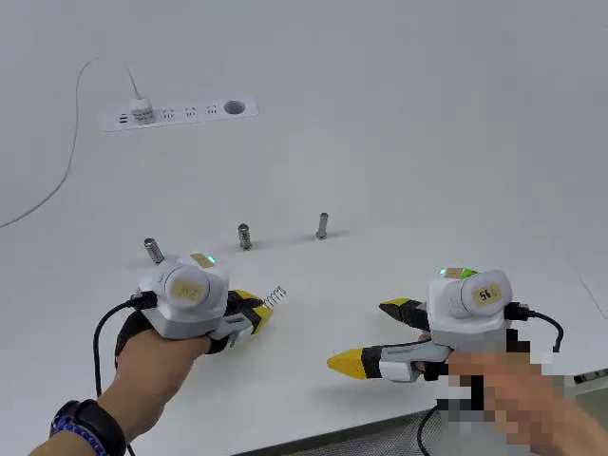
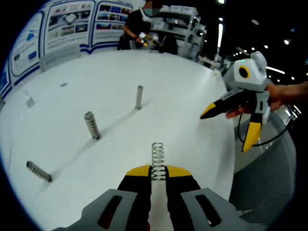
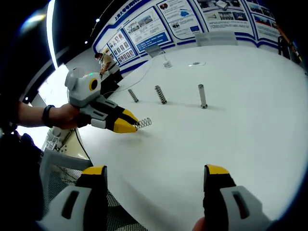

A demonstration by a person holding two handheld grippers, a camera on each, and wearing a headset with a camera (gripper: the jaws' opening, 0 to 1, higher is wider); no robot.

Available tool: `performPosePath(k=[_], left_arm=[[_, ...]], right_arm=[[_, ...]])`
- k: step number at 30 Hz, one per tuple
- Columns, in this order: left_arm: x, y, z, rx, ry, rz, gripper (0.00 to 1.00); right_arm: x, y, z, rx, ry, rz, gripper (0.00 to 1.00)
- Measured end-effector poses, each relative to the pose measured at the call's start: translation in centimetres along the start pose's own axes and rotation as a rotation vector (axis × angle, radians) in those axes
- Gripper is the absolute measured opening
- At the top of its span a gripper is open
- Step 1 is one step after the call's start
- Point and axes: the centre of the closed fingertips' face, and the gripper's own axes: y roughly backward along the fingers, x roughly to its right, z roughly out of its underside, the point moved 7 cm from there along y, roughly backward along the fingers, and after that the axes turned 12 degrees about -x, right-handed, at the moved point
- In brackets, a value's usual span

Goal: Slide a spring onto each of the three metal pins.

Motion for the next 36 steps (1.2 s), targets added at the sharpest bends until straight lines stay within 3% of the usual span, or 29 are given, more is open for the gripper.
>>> performPosePath(k=[22, 36], left_arm=[[1.0, 2.1, 0.7, 0.014, -0.043, 0.021, 0.1], [1.2, 2.9, 0.7, 0.024, -0.067, 0.021, 0.1]], right_arm=[[-1.9, -1.2, -1.1, -0.011, 0.04, -0.081, 0.79], [-2.1, -1.6, -1.5, -0.01, 0.044, -0.097, 0.76]])
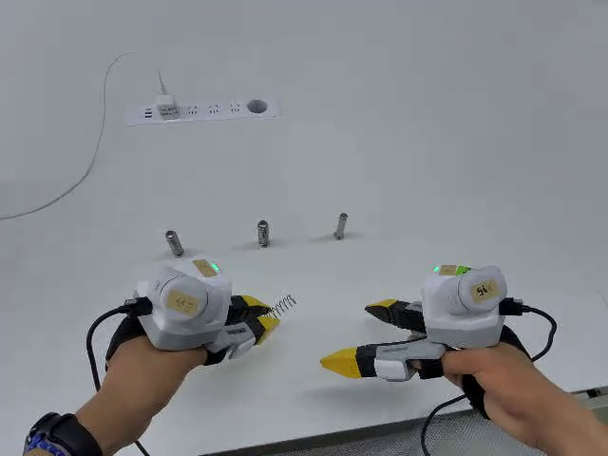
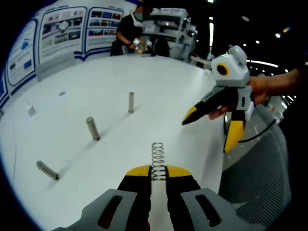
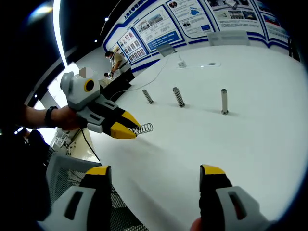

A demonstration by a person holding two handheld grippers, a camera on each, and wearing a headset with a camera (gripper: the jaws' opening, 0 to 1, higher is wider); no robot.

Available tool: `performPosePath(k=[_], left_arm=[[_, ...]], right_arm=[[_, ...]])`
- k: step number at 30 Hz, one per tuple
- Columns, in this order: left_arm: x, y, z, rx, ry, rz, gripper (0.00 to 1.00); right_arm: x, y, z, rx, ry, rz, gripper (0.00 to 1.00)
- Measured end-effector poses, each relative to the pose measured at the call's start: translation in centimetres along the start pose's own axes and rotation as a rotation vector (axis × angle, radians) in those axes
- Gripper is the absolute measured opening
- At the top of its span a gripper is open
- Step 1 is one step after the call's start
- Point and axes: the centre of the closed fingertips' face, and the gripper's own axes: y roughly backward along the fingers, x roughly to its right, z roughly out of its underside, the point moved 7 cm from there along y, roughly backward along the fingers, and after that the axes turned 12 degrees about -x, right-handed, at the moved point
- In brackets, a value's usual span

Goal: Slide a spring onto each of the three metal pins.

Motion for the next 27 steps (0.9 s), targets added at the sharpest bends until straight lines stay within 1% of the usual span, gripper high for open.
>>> performPosePath(k=[7, 13, 18, 27], left_arm=[[0.2, 0.4, -0.3, 0.007, -0.012, 0.005, 0.1], [1.3, 0.9, -1.1, 0.02, -0.046, 0.027, 0.1], [2.1, 0.9, -1.8, 0.032, -0.074, 0.04, 0.1], [3.7, 1.0, -2.9, 0.048, -0.134, 0.068, 0.1]], right_arm=[[-0.1, -0.4, -0.3, 0.009, -0.013, -0.017, 0.73], [-0.2, -0.7, -1.1, 0.031, -0.024, -0.044, 0.67], [-0.5, -0.7, -1.6, 0.046, -0.019, -0.069, 0.6], [-0.7, -0.3, -2.5, 0.091, -0.064, -0.118, 0.47]])
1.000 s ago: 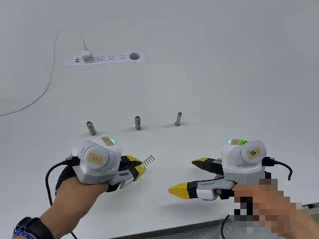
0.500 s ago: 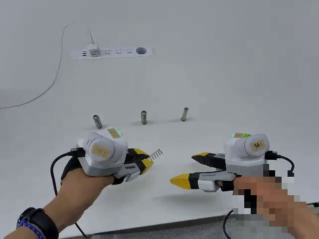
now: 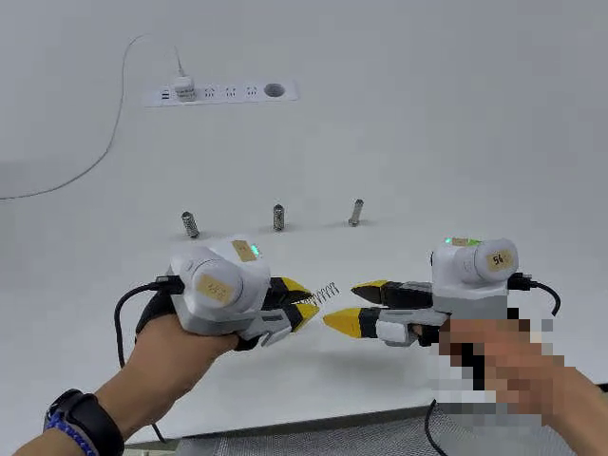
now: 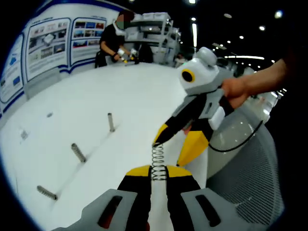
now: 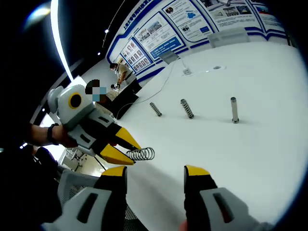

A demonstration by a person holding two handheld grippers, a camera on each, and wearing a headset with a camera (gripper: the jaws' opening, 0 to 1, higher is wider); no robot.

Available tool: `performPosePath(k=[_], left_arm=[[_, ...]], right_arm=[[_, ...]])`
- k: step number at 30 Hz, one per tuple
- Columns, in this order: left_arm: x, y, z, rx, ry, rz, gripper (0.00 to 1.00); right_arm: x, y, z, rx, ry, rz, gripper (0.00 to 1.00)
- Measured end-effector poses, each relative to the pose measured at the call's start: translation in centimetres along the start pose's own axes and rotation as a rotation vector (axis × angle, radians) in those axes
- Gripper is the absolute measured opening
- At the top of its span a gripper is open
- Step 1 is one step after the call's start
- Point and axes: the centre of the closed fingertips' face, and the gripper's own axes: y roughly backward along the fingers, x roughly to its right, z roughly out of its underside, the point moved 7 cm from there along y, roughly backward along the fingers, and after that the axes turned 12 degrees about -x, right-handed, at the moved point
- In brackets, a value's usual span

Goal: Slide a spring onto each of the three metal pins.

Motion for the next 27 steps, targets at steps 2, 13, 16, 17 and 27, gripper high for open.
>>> performPosePath(k=[2, 13, 16, 17, 27], left_arm=[[0.2, 0.0, -0.2, 0.001, -0.007, 0.005, 0.1], [0.6, -0.2, -0.4, -0.005, -0.049, 0.016, 0.1], [0.7, -0.2, -0.7, -0.002, -0.06, 0.02, 0.1], [0.8, -0.2, -0.7, -0.001, -0.061, 0.022, 0.1], [1.0, -0.5, -0.4, -0.032, -0.105, 0.024, 0.1]], right_arm=[[-0.1, 0.1, -0.1, 0.011, -0.01, -0.012, 0.42], [-0.8, 0.4, -0.5, 0.044, -0.04, -0.073, 0.27], [-1.0, 0.4, -0.5, 0.044, -0.044, -0.084, 0.25], [-1.0, 0.4, -0.5, 0.044, -0.044, -0.087, 0.23], [-1.5, 0.4, -0.7, 0.05, -0.088, -0.135, 0.14]])
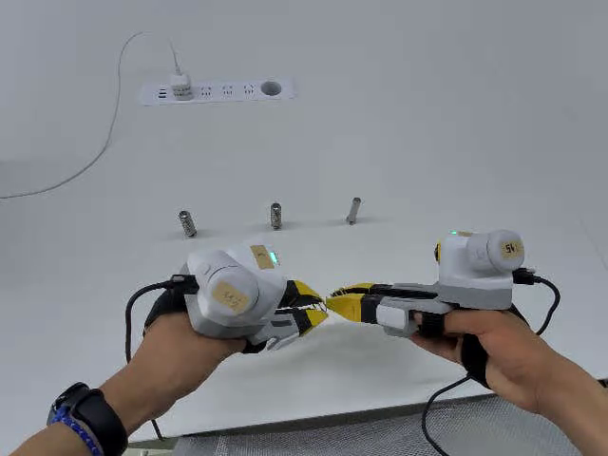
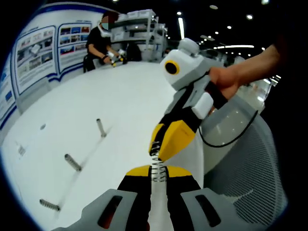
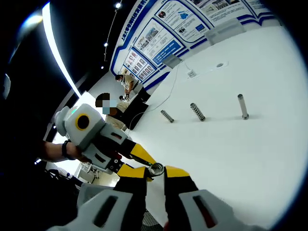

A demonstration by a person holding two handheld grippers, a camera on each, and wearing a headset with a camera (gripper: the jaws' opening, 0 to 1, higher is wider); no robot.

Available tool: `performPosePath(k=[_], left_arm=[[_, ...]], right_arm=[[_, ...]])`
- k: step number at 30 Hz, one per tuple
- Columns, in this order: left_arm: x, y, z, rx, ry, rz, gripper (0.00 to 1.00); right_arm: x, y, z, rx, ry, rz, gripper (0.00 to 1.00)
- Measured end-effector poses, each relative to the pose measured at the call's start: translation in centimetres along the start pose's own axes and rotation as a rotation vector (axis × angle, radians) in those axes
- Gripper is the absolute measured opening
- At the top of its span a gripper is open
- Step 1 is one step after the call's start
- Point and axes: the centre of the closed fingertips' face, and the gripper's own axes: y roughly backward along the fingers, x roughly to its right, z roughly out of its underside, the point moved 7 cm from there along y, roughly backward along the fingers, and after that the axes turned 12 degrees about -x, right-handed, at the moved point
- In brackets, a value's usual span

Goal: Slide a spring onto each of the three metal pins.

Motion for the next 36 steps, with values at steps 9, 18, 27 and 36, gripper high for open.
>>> performPosePath(k=[9, 18, 27, 36], left_arm=[[-0.1, -0.1, -0.4, -0.003, -0.015, 0.003, 0.1], [-0.1, 0.1, -1.0, 0.013, -0.022, 0.013, 0.1], [-0.1, 0.6, -1.6, 0.041, -0.027, 0.028, 0.1], [0.1, 0.9, -2.1, 0.053, -0.051, 0.036, 0.1]], right_arm=[[-0.4, 0.0, -0.1, -0.012, 0.0, -0.016, 0.12], [-0.7, 0.6, -0.6, -0.03, 0.031, -0.002, 0.12], [-1.5, 1.1, -1.8, -0.116, 0.154, 0.042, 0.12], [-2.3, 2.2, -3.5, -0.228, 0.321, 0.07, 0.16]])
